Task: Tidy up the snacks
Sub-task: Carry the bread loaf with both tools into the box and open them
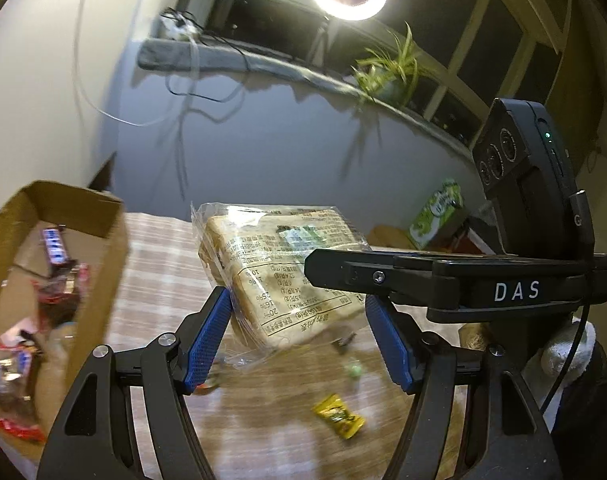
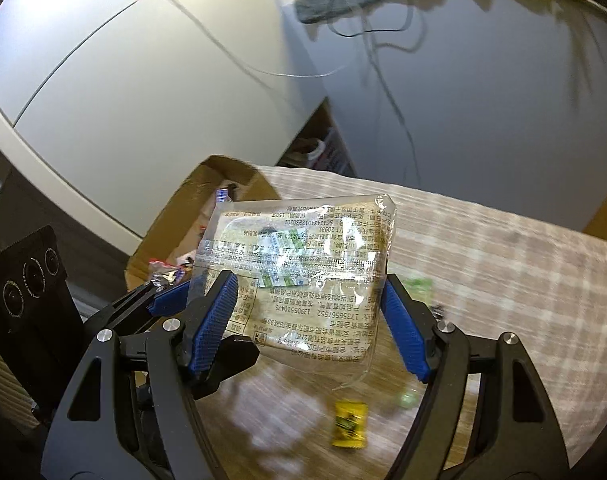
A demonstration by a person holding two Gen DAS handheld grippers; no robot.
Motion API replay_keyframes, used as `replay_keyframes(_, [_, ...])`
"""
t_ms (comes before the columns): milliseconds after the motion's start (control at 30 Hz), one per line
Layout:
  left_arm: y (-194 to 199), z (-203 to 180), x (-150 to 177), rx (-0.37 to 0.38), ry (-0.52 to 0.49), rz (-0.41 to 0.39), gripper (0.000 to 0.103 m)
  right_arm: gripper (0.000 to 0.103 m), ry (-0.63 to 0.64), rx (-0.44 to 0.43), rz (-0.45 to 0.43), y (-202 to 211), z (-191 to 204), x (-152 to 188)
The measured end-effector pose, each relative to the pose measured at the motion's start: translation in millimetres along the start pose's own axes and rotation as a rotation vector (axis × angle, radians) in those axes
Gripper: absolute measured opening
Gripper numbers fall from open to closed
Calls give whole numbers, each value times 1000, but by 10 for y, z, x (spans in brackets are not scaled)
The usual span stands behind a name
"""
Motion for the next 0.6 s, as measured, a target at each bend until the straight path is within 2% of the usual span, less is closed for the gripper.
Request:
replay_keyframes(267, [431, 388, 31, -57, 53, -63, 69, 76, 89, -35, 10, -243, 607, -125])
replay_keyframes(600, [792, 895, 79, -135, 126, -116, 69, 76, 180, -88, 50, -641, 1259, -237])
Point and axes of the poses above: each gripper's, at about its wrist camera, not at the fingertips, and y roughly against the way its jaws point, z to its left, x to its underside, the point moved 3 cm from there along -y, roughly the way its jaws point, and after that the axes turned 7 degrees about x, right-handed, at the moved point
